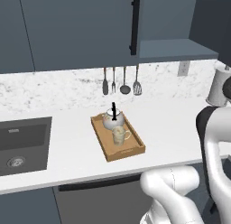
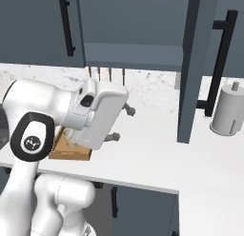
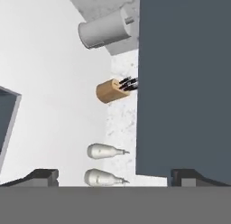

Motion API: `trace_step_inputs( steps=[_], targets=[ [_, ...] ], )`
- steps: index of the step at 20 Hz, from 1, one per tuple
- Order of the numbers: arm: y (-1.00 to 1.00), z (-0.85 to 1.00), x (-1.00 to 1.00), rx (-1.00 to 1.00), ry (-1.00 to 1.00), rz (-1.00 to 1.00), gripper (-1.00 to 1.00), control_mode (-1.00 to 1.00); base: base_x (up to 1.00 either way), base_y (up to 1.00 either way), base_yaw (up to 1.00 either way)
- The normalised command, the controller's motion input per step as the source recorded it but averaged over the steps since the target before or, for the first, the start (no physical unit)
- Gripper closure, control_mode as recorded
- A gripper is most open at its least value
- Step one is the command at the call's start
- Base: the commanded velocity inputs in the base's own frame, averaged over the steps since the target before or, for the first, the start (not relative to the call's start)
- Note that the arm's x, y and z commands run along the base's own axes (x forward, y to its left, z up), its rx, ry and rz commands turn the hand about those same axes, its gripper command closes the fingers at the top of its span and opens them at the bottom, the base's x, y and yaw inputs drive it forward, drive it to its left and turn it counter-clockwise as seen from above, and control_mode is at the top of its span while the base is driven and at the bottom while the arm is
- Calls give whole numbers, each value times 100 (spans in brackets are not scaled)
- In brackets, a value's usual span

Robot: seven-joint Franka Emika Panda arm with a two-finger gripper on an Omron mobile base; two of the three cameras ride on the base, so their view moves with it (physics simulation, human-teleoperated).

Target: Pick the kettle from the counter and place it on the tray. Then pick the mug from the cabinet and place it on the tray. Then close the cabinet doors.

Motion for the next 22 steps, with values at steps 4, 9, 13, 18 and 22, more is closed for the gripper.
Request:
trace_step_inputs(
  steps=[4, 9, 13, 18, 22],
  targets=[
    [-70, 11, -59, 0, -3, -16, -100, -100, 0, 0, 0],
    [-63, 15, -57, 0, -1, -12, -100, -100, 0, 0, 0],
    [-65, 14, -44, 0, 0, -8, -100, -100, 0, 0, 0],
    [-63, 22, -27, 0, 1, -14, -100, -100, 0, 0, 0],
    [-57, 19, 0, -5, 18, -12, -100, -100, 0, 0, 0]
  ],
)
